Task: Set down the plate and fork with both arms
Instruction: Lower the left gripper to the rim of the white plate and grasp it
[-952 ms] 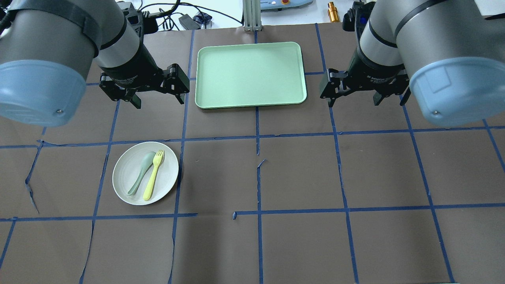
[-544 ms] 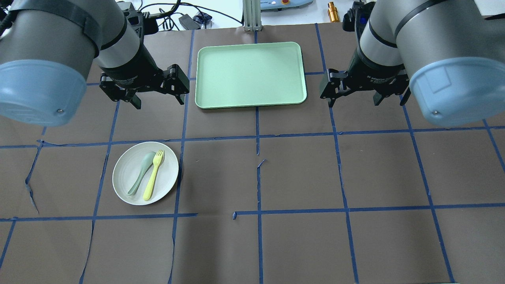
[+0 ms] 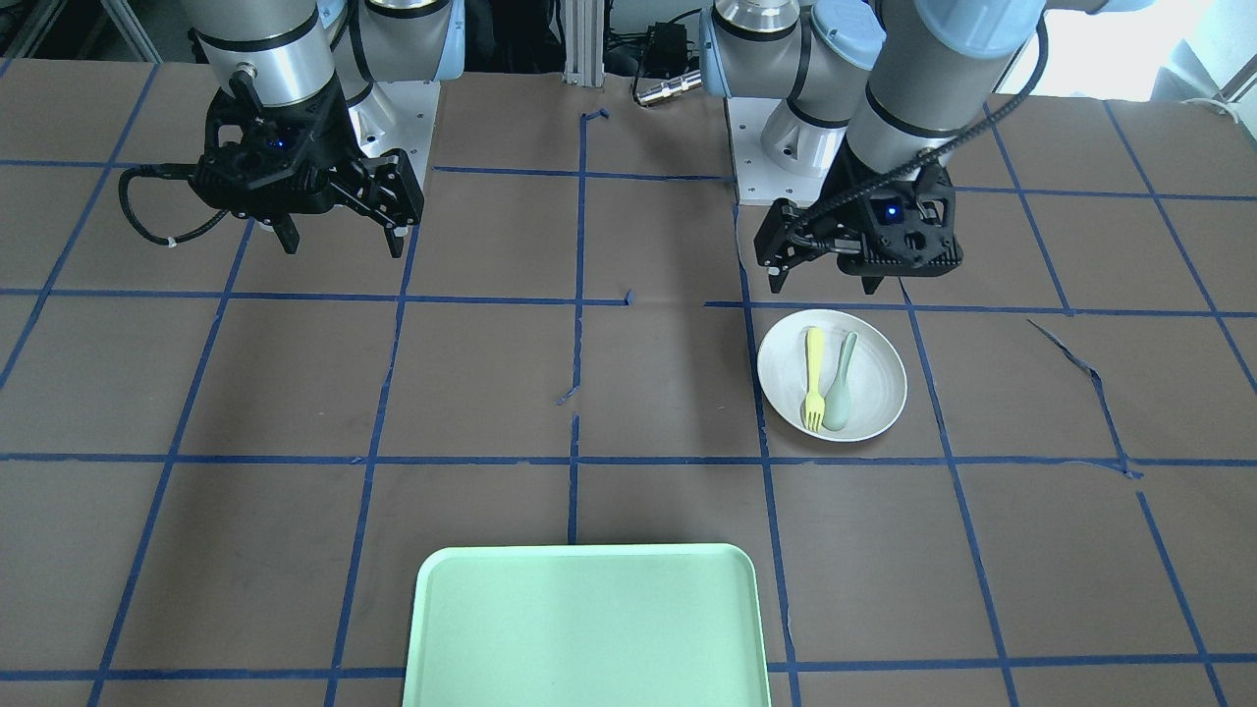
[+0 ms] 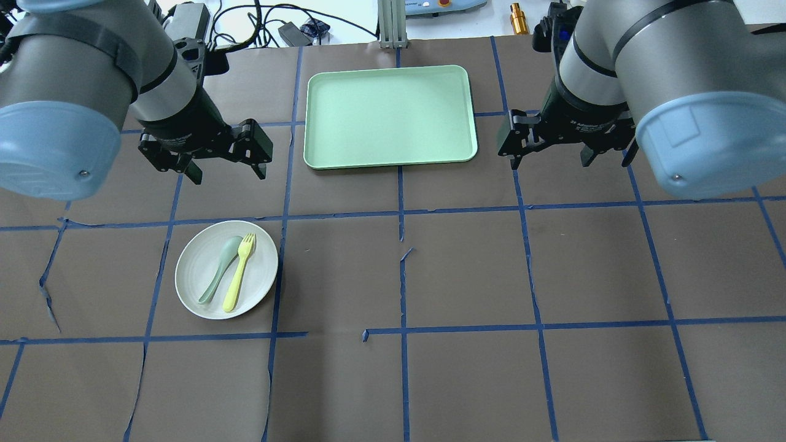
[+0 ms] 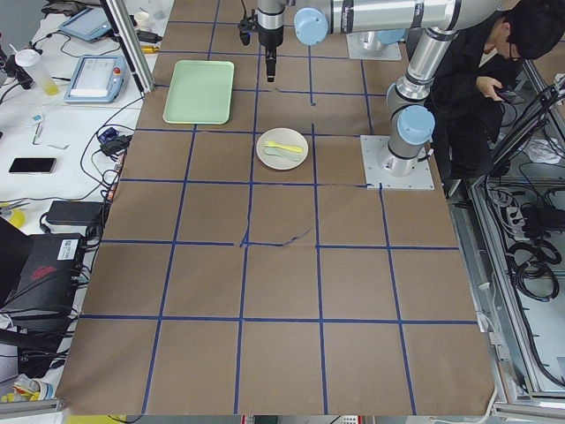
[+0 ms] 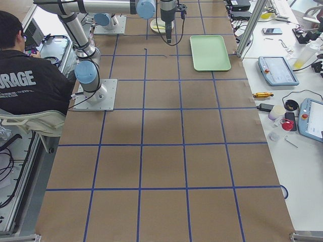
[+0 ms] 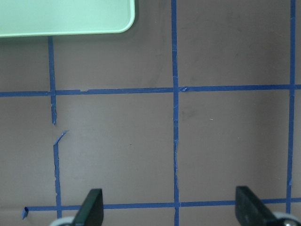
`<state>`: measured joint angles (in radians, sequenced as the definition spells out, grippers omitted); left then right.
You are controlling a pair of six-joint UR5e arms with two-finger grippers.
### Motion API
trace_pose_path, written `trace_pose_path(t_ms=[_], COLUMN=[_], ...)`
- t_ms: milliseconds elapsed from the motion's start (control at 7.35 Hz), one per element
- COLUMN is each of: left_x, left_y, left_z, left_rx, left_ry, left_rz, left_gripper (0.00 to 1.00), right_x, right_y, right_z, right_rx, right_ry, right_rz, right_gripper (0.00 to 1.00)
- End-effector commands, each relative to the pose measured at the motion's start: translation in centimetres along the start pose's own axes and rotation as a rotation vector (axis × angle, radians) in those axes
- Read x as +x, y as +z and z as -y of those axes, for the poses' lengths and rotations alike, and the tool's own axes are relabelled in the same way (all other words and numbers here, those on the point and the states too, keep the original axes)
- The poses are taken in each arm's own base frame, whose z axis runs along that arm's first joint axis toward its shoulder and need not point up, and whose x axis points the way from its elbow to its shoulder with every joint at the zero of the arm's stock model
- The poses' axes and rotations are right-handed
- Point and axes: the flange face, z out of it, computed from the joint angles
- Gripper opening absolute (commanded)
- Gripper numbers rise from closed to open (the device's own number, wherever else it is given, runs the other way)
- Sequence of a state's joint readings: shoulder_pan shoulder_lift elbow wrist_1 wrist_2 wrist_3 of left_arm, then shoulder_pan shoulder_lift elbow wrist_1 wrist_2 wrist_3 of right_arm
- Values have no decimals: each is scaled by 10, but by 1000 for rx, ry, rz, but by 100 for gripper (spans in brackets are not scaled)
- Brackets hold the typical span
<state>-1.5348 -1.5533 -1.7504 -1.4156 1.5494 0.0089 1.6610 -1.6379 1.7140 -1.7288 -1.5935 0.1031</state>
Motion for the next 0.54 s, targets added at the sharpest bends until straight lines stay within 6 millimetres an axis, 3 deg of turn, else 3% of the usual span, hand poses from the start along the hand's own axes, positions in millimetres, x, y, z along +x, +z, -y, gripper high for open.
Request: trace_pose_path(t_ms=[0, 136, 272, 408], left_x=[-74, -108, -139, -153], left_y=[56, 88, 120, 163], left_z=[-1, -9, -18, -27], left_rx=[-83, -131, -126, -92], left_ry=[-11, -11, -31, -44], left_rz=[-13, -32, -43, -35], left_gripper=[95, 85, 85, 83], right_x=[-7, -10, -10, -10], right_y=[3, 7, 8, 8], right_z=[-2, -1, -1, -1], right_rx=[-8, -15, -17, -17], right_ry=[-14, -21, -21, -21], right_rz=[0, -2, -2, -2], right_gripper=[100, 100, 100, 100])
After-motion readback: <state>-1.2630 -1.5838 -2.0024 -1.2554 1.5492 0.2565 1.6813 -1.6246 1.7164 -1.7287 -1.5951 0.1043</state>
